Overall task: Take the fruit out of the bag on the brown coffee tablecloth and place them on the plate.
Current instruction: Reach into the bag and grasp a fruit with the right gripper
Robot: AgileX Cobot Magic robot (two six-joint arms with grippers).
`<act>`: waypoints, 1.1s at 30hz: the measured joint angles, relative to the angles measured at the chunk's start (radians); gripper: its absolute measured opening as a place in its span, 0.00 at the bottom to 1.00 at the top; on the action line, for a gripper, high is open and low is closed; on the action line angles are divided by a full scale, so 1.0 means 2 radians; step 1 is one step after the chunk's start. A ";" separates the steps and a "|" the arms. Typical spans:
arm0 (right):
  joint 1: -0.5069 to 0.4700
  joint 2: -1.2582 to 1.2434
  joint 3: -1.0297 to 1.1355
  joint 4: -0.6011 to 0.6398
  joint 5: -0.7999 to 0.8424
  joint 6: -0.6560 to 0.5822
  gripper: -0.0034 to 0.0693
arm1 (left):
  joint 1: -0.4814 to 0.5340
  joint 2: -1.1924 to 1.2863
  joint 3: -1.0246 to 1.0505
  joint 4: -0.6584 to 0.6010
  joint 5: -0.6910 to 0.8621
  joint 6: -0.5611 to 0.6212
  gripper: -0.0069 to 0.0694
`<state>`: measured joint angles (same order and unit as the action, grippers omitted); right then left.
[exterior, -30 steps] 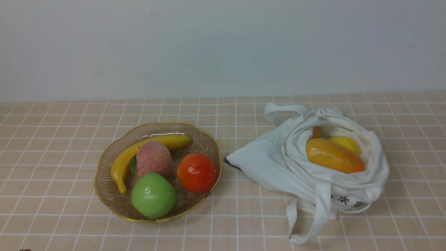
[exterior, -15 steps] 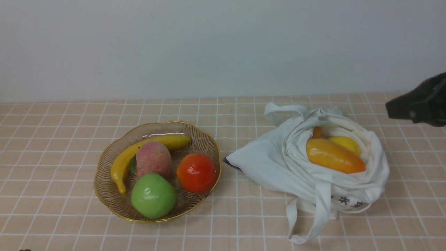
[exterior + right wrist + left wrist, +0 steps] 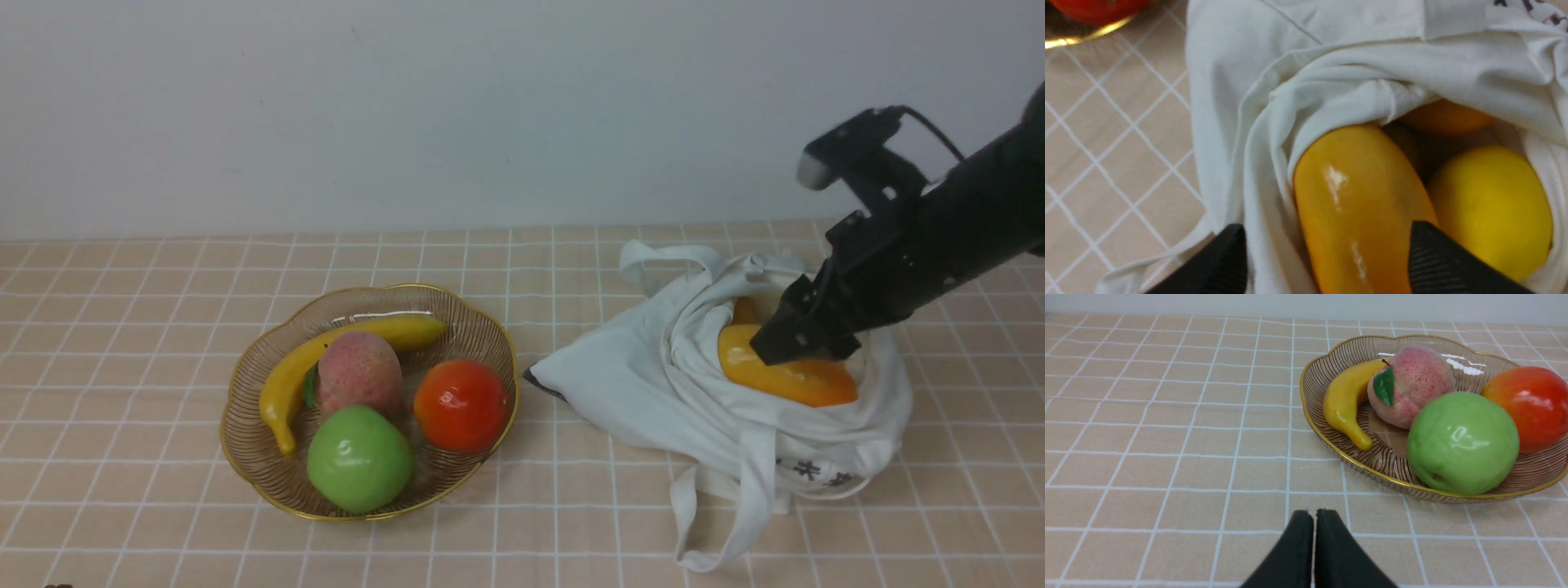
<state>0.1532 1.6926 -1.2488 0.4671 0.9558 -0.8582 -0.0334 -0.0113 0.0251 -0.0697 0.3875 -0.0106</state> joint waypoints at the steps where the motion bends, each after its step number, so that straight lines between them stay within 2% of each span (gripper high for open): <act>1: 0.006 0.009 -0.004 -0.012 -0.007 0.006 0.80 | 0.000 0.000 0.000 0.000 0.000 0.000 0.08; 2: 0.008 0.016 -0.006 -0.025 -0.015 0.014 0.88 | 0.000 0.000 0.000 0.000 0.000 0.000 0.08; 5: 0.011 0.033 -0.009 -0.043 -0.031 0.031 0.97 | 0.000 0.000 0.000 0.000 0.000 0.000 0.08; 12: 0.011 0.058 -0.009 -0.048 -0.035 0.048 0.99 | 0.000 0.000 0.000 0.000 0.000 -0.001 0.08; 15: 0.011 0.062 -0.009 -0.048 -0.035 0.057 0.94 | 0.000 0.000 0.000 0.000 0.000 -0.001 0.08; 19: 0.011 0.062 -0.014 -0.057 -0.030 0.064 0.74 | 0.000 0.000 0.000 0.000 0.000 -0.001 0.08; 24: 0.011 0.062 -0.039 -0.103 0.006 0.116 0.74 | 0.000 0.000 0.000 0.000 0.000 -0.001 0.08; 28: 0.011 0.062 -0.077 -0.148 0.069 0.185 0.74 | 0.000 0.000 0.000 0.000 0.000 -0.001 0.08; 33: 0.011 0.050 -0.105 -0.158 0.114 0.233 0.74 | 0.000 0.000 0.000 0.000 0.000 -0.001 0.08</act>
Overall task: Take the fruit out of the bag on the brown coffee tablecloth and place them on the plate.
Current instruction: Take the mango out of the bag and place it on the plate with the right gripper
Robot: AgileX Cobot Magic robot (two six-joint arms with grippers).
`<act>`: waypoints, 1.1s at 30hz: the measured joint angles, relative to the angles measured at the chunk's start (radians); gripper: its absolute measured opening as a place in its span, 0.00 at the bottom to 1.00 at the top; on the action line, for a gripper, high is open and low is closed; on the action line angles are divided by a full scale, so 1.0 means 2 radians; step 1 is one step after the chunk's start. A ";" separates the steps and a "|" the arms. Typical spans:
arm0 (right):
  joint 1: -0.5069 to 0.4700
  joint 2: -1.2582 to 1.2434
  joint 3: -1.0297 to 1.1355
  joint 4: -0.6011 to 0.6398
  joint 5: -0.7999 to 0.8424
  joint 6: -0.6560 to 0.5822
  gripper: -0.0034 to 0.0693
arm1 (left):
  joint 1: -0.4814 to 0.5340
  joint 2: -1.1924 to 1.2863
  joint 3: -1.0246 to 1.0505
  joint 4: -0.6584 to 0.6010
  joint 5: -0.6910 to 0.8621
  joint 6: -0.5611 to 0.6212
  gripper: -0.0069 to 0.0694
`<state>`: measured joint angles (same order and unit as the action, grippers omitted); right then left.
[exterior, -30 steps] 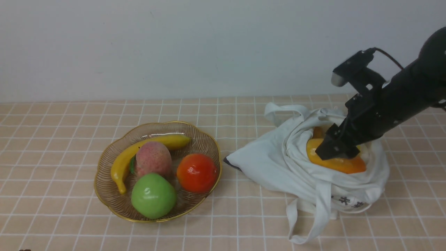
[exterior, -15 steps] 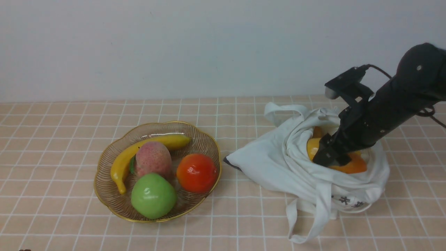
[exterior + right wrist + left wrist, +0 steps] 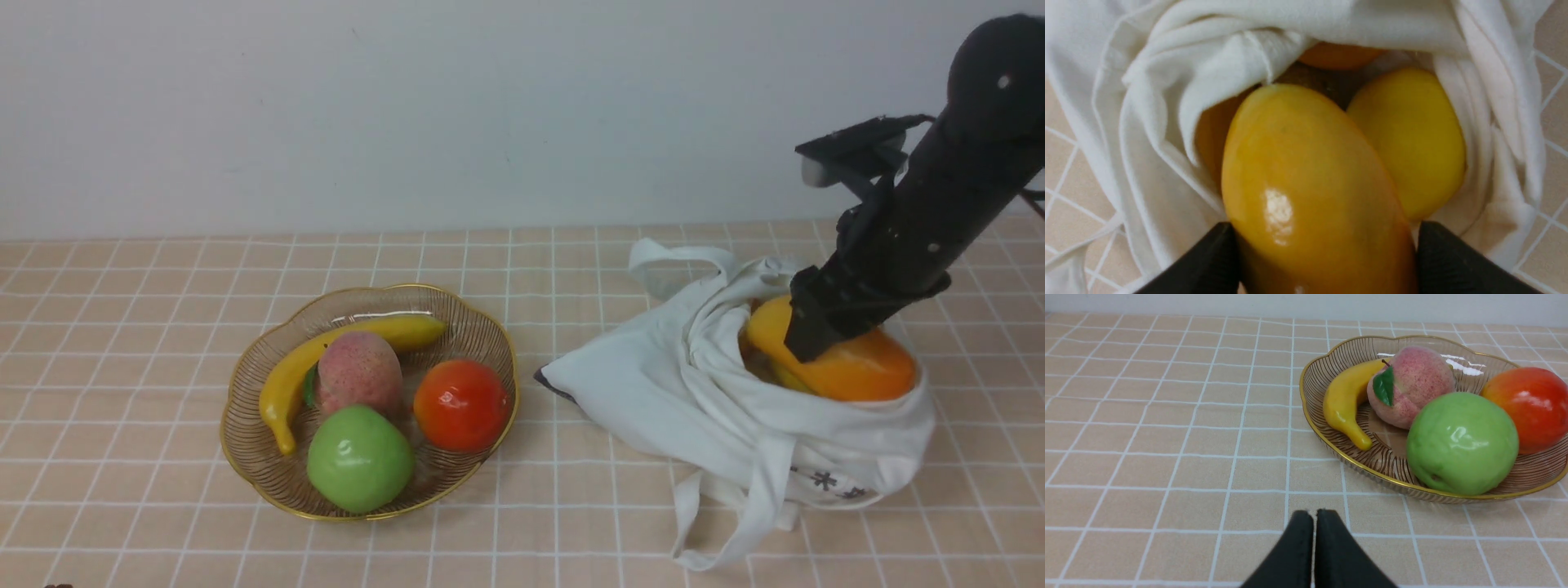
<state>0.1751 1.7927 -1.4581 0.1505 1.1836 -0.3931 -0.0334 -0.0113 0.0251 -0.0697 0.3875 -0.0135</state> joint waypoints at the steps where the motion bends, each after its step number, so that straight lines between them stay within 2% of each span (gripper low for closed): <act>1: 0.000 -0.007 -0.003 0.000 0.002 0.006 0.74 | 0.000 0.000 0.000 0.000 0.000 0.000 0.08; 6: 0.000 -0.057 -0.018 0.000 0.006 0.032 0.74 | 0.000 0.000 0.000 0.000 0.000 0.000 0.08; 10: 0.000 -0.097 -0.043 0.026 0.012 0.035 0.74 | 0.000 0.000 0.000 0.000 0.000 0.000 0.08; 13: 0.000 -0.113 -0.062 0.069 0.014 0.031 0.74 | 0.000 0.000 0.000 0.000 0.000 0.000 0.08; 17: 0.018 -0.118 -0.079 0.159 0.004 -0.022 0.74 | 0.000 0.000 0.000 0.000 0.000 0.000 0.08; 22: 0.107 -0.104 -0.081 0.181 -0.068 -0.041 0.73 | 0.000 0.000 0.000 0.000 0.000 0.000 0.08; 23: 0.112 -0.104 -0.081 0.180 -0.071 -0.041 0.73 | 0.000 0.000 0.000 0.000 0.000 0.000 0.08; 26: 0.189 -0.060 -0.083 0.163 -0.136 -0.023 0.73 | 0.000 0.000 0.000 0.000 0.000 0.000 0.08; 30: 0.245 0.002 -0.083 0.128 -0.213 0.003 0.73 | 0.000 0.000 0.000 0.000 0.000 0.000 0.08; 33: 0.269 0.049 -0.083 0.108 -0.276 0.026 0.73 | 0.000 0.000 0.000 0.000 0.000 0.000 0.08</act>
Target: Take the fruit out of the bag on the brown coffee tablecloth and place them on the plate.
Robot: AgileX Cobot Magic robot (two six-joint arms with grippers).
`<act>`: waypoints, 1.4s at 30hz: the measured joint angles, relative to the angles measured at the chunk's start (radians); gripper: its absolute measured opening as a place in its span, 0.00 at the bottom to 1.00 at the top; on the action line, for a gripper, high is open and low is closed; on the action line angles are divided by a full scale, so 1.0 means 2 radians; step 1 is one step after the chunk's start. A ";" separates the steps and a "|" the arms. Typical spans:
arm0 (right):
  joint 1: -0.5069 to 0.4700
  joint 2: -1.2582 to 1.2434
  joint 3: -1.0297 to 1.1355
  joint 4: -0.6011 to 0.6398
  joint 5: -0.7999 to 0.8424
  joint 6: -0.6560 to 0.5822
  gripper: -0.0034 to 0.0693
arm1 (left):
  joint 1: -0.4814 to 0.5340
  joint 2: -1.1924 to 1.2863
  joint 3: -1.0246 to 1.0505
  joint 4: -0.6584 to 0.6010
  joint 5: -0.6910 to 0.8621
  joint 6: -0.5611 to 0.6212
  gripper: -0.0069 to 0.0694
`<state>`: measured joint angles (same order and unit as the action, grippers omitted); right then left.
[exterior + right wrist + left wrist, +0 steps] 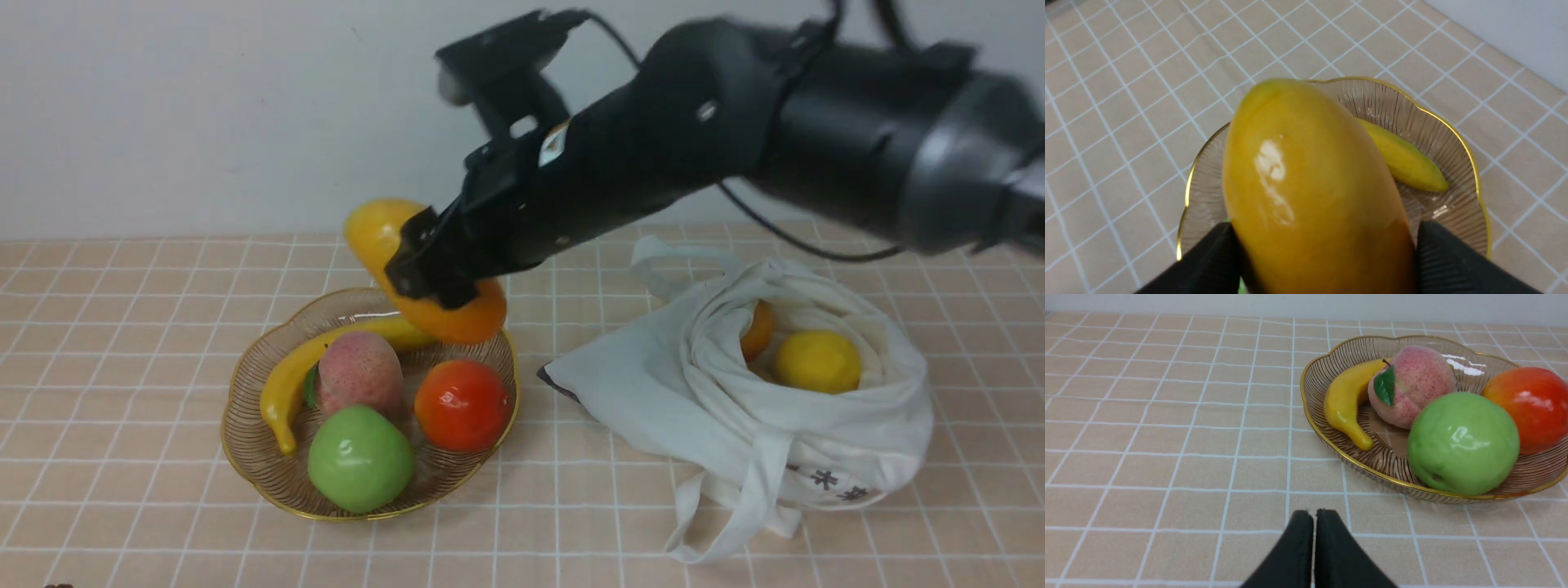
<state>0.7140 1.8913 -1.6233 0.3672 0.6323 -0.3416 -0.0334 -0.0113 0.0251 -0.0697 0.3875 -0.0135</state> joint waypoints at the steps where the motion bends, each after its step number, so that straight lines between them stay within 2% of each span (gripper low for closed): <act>1: 0.003 0.013 0.000 -0.002 -0.019 0.004 0.73 | 0.000 0.000 0.000 0.000 0.000 0.000 0.08; 4: 0.005 0.037 0.000 -0.006 -0.053 0.007 0.73 | 0.000 0.000 0.000 0.000 0.000 0.000 0.08; 5: 0.005 0.054 0.000 -0.013 -0.092 0.009 0.73 | 0.000 0.000 0.000 0.000 0.000 0.000 0.08; 8: 0.005 0.075 0.000 -0.033 -0.137 0.009 0.73 | 0.000 0.000 0.000 0.000 0.000 0.000 0.08; 13: 0.005 0.104 0.000 -0.045 -0.187 0.009 0.77 | 0.000 0.000 0.000 0.000 0.000 0.000 0.08; 22: 0.004 0.125 0.000 -0.086 -0.192 0.010 0.79 | 0.000 0.000 0.000 0.000 0.000 0.000 0.08; 29: 0.000 0.124 0.000 -0.095 -0.185 0.020 0.83 | 0.000 0.000 0.000 0.000 0.000 0.000 0.08; 34: -0.002 0.089 0.001 -0.107 -0.128 0.021 0.83 | 0.000 0.000 0.000 0.000 0.000 0.000 0.08; 38: -0.022 -0.004 0.002 -0.115 -0.030 0.046 0.69 | 0.000 0.000 0.000 0.000 0.000 0.000 0.08; 42: -0.058 -0.114 0.002 -0.147 0.075 0.097 0.36 | 0.000 0.000 0.000 0.000 0.000 0.000 0.08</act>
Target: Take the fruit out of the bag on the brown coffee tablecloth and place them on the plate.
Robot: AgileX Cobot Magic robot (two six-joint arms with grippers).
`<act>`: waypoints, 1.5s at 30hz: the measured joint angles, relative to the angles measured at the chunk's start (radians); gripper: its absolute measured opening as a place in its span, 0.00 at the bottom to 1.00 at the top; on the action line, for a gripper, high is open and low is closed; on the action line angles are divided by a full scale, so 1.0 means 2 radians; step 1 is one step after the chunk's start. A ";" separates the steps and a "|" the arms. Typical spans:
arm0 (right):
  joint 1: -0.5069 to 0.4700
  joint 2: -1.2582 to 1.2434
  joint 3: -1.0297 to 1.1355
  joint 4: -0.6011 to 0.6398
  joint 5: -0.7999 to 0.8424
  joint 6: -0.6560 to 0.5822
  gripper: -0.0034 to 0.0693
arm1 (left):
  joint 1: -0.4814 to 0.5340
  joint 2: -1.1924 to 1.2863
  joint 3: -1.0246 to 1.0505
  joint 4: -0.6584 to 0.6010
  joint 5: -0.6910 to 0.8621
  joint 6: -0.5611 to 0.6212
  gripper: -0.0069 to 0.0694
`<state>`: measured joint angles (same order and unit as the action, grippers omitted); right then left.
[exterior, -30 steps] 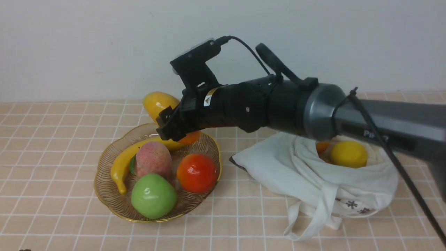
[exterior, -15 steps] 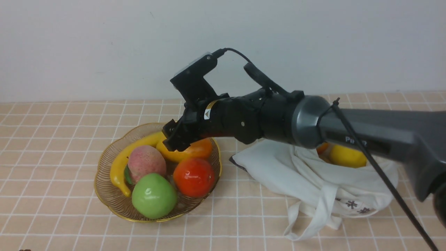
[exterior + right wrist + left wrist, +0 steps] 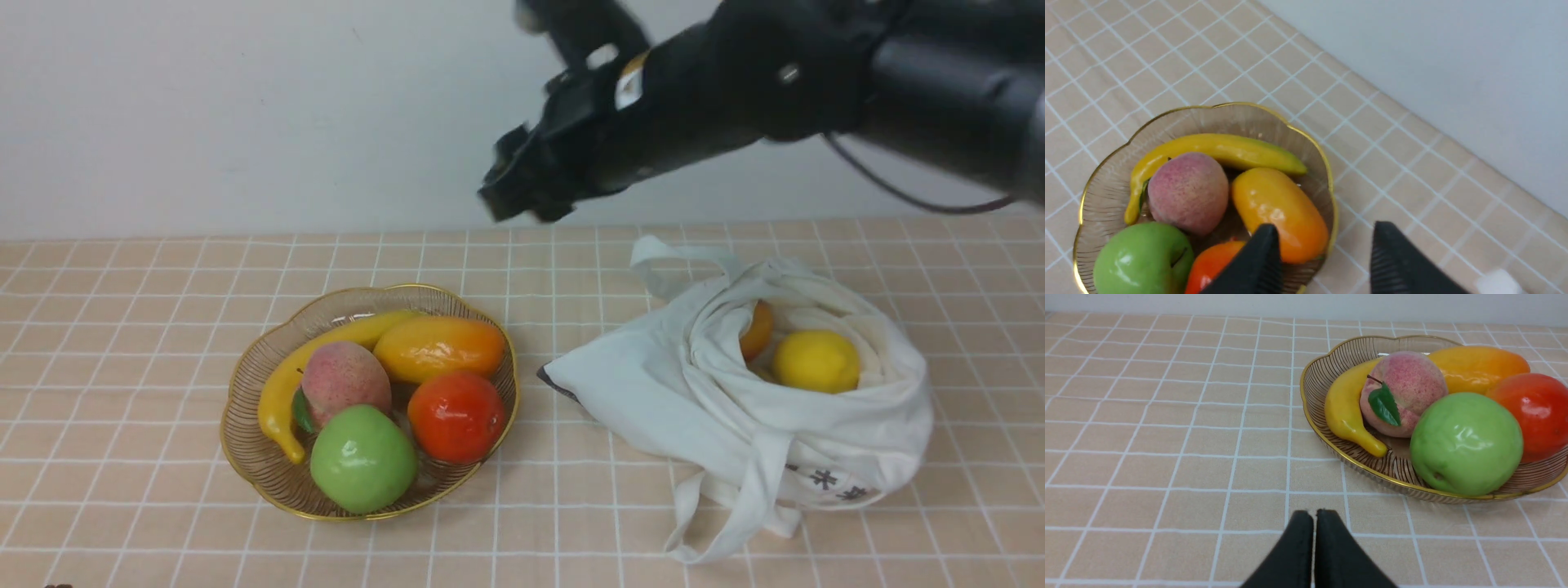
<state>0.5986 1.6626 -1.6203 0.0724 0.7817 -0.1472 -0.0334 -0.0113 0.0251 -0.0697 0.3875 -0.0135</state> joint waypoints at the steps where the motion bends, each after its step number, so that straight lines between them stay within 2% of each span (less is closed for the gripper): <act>1: -0.008 -0.022 0.000 -0.013 0.014 0.016 0.26 | 0.000 0.000 0.000 0.000 0.000 0.000 0.08; 4: -0.038 -0.092 0.000 -0.042 0.047 0.063 0.09 | 0.000 0.000 0.000 0.000 0.000 0.000 0.08; 7: -0.075 -0.179 0.001 -0.079 0.069 0.102 0.04 | 0.000 0.000 0.000 0.000 0.000 0.000 0.08; 10: -0.093 -0.238 0.014 -0.103 0.072 0.120 0.03 | 0.000 0.000 0.000 0.000 0.000 0.000 0.08; 14: -0.110 -0.394 0.112 -0.142 0.047 0.164 0.03 | 0.000 0.000 0.000 0.000 0.000 0.000 0.08; 15: -0.110 -0.394 0.112 -0.144 0.045 0.166 0.03 | 0.000 0.000 0.000 0.000 0.000 0.000 0.08; 18: -0.111 -0.528 0.239 -0.167 -0.017 0.208 0.03 | 0.000 0.000 0.000 0.000 0.000 0.000 0.08; 21: -0.111 -0.644 0.359 -0.179 -0.077 0.222 0.03 | 0.000 0.000 0.000 0.000 0.000 0.000 0.08; 27: -0.111 -0.805 0.513 -0.178 -0.115 0.237 0.03 | 0.000 0.000 0.000 0.000 0.000 0.000 0.08; 35: -0.111 -0.840 0.580 -0.177 -0.134 0.241 0.03 | 0.000 0.000 0.000 0.000 0.000 0.000 0.08; 45: -0.111 -0.840 0.586 -0.169 -0.134 0.241 0.03 | 0.000 0.000 0.000 0.000 0.000 0.000 0.08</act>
<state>0.3762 -0.0171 -0.4477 -0.2660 0.5135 0.3339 -0.0334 -0.0113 0.0251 -0.0697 0.3875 -0.0135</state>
